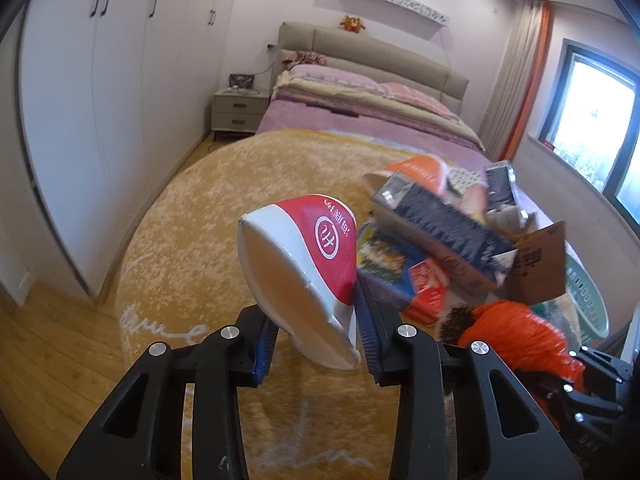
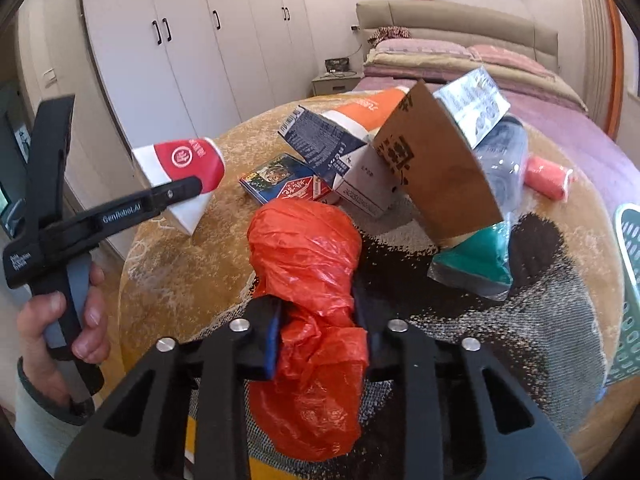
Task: Collect trash
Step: 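Carry the cup and orange bag to the blue basket and open both tools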
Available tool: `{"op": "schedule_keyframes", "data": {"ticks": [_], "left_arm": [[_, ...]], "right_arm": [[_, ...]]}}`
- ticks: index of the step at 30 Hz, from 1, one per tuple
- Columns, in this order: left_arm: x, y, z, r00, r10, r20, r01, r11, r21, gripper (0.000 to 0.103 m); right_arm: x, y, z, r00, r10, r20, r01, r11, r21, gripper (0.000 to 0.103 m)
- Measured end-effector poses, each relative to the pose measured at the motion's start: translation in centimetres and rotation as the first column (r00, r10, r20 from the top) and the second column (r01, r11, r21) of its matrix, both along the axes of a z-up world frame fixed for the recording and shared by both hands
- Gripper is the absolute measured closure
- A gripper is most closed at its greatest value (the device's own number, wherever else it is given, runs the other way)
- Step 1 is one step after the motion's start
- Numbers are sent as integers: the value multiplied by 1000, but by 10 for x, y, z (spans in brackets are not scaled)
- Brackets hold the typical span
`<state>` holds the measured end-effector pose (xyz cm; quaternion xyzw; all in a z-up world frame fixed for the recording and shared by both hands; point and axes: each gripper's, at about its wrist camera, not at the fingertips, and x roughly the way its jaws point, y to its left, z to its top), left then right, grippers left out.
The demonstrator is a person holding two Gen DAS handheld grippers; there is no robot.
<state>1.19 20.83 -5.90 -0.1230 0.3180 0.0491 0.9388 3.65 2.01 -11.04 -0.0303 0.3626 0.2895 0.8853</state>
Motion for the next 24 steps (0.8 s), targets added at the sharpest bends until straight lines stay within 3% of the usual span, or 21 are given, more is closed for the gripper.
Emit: {"op": "schedule_keyframes", "data": {"ticks": [9,15,24], "left_arm": [[-5,-48,41,991,-77,105,74,997,24,68],[3,-87,64,973,-160,165,159,987,21,68],[41,-165,73,934,-311,174,309,950,40,68]], "right_arm": [[-22,-36,49,993,-41,113,35,998,54,79],[-20,-80,76,971,-158,181,145,986,85,79],[6,-178,93,889,-421,182,410,907,92,79]]}}
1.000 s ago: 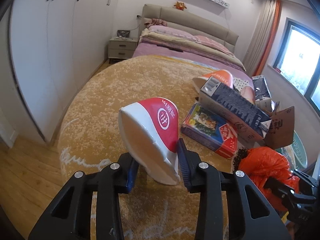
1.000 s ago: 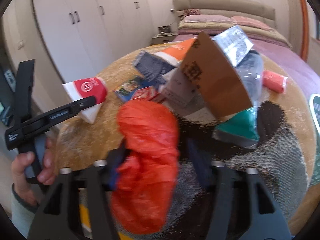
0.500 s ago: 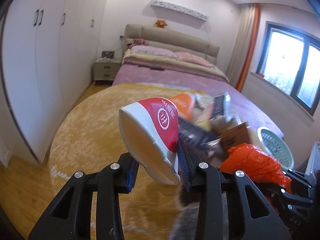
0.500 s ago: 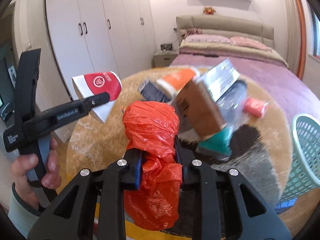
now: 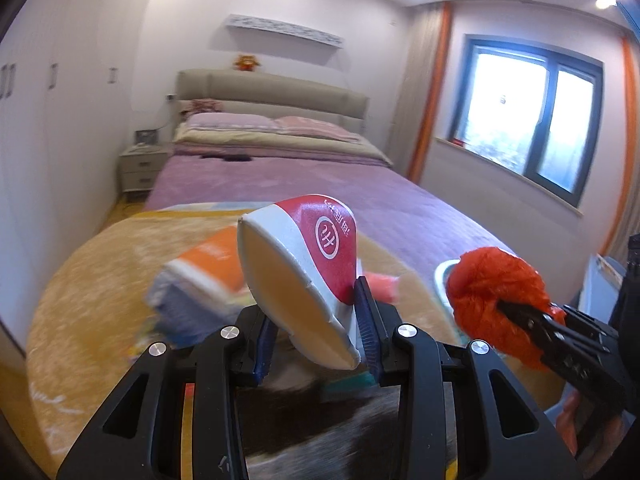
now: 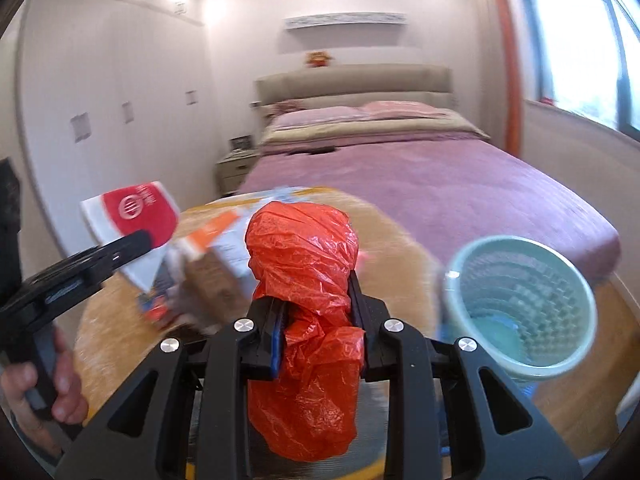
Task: Collect trash
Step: 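Carry the cup and orange bag to the blue basket and open both tools, then grasp the blue milk carton with the left tool while the right tool grasps the cardboard box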
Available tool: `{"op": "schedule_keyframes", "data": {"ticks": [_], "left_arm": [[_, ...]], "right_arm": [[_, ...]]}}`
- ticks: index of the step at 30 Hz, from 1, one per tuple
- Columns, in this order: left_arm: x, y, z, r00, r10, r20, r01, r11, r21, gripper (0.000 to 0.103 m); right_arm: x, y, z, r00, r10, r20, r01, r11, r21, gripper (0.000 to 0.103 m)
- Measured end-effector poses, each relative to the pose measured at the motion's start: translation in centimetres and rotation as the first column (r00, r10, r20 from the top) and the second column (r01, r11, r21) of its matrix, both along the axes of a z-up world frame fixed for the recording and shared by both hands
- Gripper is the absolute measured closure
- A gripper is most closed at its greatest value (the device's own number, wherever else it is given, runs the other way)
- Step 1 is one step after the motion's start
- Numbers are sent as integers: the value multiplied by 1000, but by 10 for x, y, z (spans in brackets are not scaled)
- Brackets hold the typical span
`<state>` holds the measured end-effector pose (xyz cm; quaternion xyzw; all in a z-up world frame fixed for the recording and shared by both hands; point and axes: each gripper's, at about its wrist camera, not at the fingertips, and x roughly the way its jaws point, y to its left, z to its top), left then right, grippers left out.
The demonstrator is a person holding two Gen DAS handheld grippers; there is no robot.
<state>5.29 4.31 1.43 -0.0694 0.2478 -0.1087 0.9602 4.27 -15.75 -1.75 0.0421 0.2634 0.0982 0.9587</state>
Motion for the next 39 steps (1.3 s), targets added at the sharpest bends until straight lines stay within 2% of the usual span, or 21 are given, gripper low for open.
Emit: {"op": "schedule_keyframes", "data": {"ticks": [7,14,18,24,26,27,28,29,33,39], "left_arm": [[37,-76,-3,989,-145,-25,146,989,22,68],[78,-153,-21,952,-290,-100,293,956,23,68],[104,-182,-40,926,-343,-157,347,938,-4,68],[141,-224,-77,884,-394,-250,400,916,-30,67],[151,-232,-89,866,-406,-290,410,911,-49,64],[155,-235,-93,860,-409,-305,411,910,-61,59],[155,-235,-96,856,-411,-314,411,909,-72,44],[153,-232,-97,859,-408,-310,404,911,-81,35],[139,-222,-89,866,-419,-273,410,907,-93,32],[124,-205,-70,878,-418,-236,404,909,-105,28]], "right_arm": [[22,-78,-14,978,-199,-54,200,980,14,79],[56,-150,-51,915,-368,-166,374,928,3,79],[70,-178,-71,883,-405,-238,418,909,5,79],[83,-197,-87,846,-433,-310,454,891,-5,77],[86,-202,-92,837,-428,-340,459,888,11,72],[86,-208,-96,833,-423,-357,460,887,24,69],[85,-210,-98,832,-418,-365,460,887,34,61],[83,-213,-99,834,-416,-363,461,886,44,57],[75,-211,-94,842,-423,-335,461,886,41,57],[67,-202,-82,852,-424,-306,457,889,41,50]]}}
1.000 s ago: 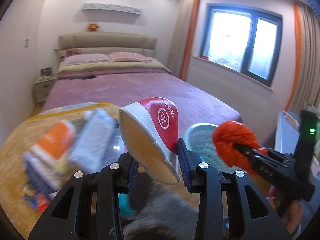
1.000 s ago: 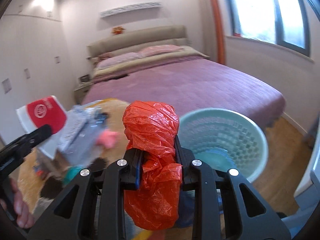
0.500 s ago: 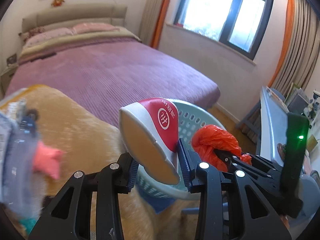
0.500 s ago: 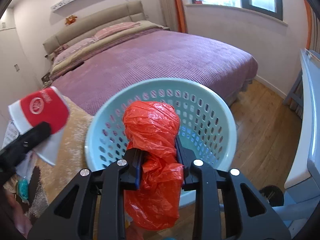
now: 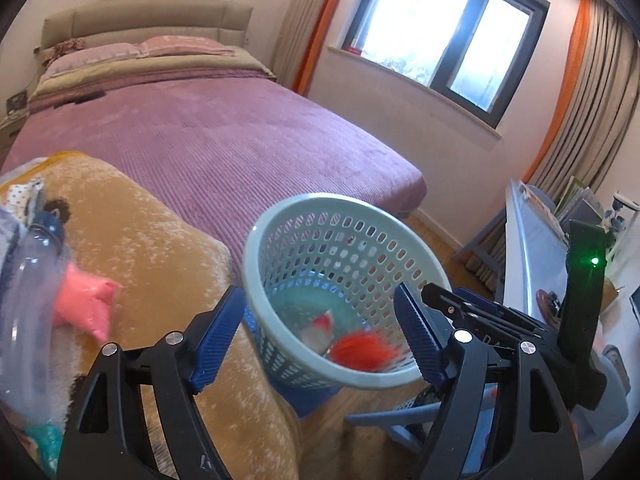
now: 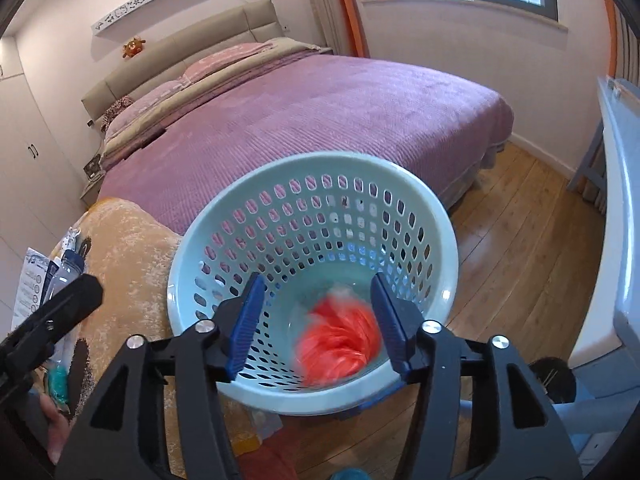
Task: Collect trash
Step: 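Grasp the blue milk carton with the left tool while the right tool grasps the cardboard box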
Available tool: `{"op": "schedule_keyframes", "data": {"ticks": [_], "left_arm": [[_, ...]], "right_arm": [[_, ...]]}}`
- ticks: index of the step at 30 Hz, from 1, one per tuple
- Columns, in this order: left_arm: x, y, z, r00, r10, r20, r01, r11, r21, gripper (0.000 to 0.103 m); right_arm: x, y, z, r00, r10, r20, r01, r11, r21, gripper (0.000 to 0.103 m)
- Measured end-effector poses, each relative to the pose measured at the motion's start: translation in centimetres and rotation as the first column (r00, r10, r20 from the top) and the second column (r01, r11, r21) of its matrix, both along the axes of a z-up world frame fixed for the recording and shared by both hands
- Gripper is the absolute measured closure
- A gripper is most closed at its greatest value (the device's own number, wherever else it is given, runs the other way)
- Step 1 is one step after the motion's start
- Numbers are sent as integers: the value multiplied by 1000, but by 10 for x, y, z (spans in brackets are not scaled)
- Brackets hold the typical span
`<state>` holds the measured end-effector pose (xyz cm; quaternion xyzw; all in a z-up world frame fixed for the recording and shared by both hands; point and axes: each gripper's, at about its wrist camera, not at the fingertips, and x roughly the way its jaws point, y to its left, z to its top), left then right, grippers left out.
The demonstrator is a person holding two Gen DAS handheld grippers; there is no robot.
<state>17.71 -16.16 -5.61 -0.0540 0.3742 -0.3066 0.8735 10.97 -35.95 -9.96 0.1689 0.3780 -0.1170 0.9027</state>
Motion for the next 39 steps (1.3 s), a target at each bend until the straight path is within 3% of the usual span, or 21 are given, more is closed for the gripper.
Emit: {"op": "schedule_keyframes", "data": {"ticks": [10,19,22,25,28,34,39], "left_arm": [[-37,52,35,993,79,82,-73,994,-76,28],[-70,131,60,959,235,157,-224,971,-80,28],[-80,169,69,931,325,169,-311,945,-104,28],[-90,201,77,884,422,200,-410,907,-97,20],[-95,230,81,844,496,202,-490,868,-84,19],[-93,287,67,770,626,122,-621,780,-84,19],[-84,315,46,749,662,20,-658,748,-93,19]], "right_arm": [[-13,47,35,993,94,72,-91,995,-50,50],[-18,134,67,943,295,154,-282,954,-98,44],[-20,161,72,919,354,176,-339,935,-108,41],[-19,188,74,889,417,189,-403,909,-110,37],[-17,213,72,856,478,198,-469,878,-91,31],[-13,256,62,778,590,216,-589,804,-80,29],[-10,287,51,716,666,208,-662,743,-102,28]]}}
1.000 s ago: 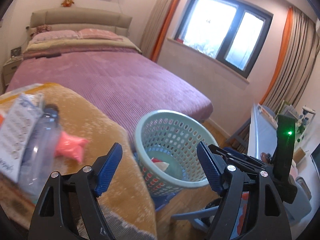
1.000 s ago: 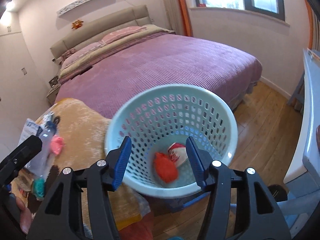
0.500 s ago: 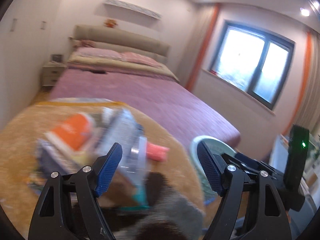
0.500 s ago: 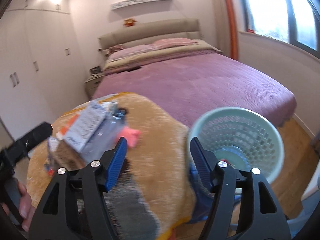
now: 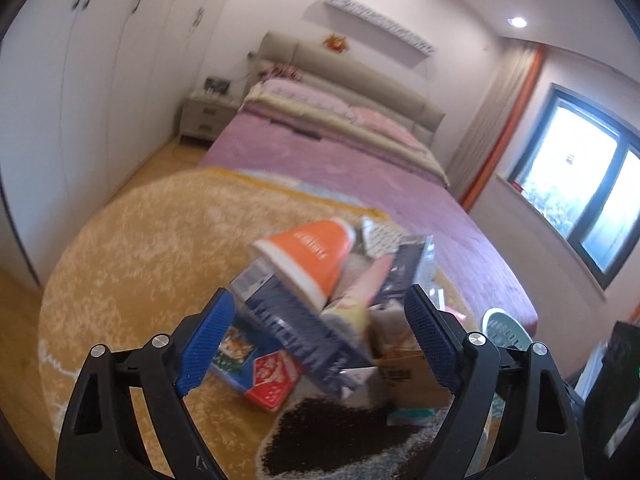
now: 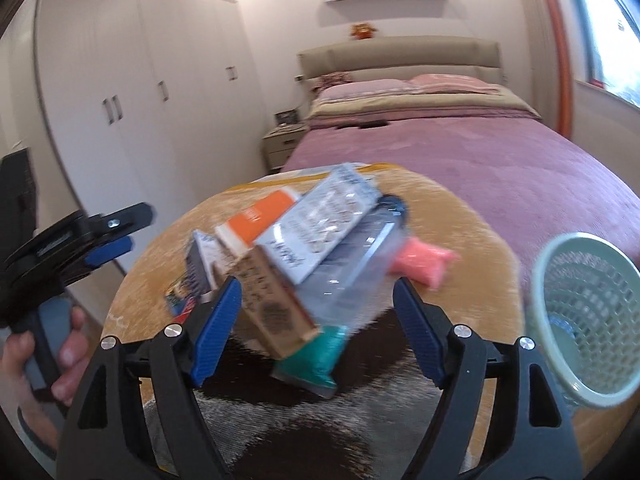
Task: Collect trash
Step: 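Grasp the blue milk carton with the left tool while the right tool grasps the cardboard box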
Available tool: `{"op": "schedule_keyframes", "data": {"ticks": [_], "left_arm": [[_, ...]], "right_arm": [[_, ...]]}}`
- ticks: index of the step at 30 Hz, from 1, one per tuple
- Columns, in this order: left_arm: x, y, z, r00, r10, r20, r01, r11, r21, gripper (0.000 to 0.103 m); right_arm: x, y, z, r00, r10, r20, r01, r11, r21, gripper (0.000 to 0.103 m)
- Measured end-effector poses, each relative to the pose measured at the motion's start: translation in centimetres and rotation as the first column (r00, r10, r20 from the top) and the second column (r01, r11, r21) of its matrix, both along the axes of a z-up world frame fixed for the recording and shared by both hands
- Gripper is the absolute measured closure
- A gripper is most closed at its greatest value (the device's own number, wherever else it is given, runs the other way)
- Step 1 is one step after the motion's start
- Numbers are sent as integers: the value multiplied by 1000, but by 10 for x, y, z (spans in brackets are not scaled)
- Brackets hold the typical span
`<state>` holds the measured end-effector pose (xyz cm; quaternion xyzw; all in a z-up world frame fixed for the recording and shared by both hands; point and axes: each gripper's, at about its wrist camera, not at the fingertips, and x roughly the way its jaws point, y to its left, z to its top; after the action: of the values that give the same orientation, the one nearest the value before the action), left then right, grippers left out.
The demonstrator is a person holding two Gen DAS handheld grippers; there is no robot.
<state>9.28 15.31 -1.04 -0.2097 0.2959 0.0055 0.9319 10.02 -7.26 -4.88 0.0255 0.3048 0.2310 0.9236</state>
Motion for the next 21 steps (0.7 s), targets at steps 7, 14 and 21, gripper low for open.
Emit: {"op": "schedule_keyframes", "data": {"ticks": [7,14,21], "left_arm": [[29,14,-35,994,18,-108,-27,997,-79,19],[43,10,-55,988,23,-156,-33,997,-63,19],[55,4,-60,982,22,-187,-31,999,-45,20]], "right_arm": [[8,23,-19,998,67,-13,-67,997,-44,27],[26,27,-39,993,88,-76,-92,995,-46,27],[37,29,-47,986,121,-113,-124,992,-28,27]]}}
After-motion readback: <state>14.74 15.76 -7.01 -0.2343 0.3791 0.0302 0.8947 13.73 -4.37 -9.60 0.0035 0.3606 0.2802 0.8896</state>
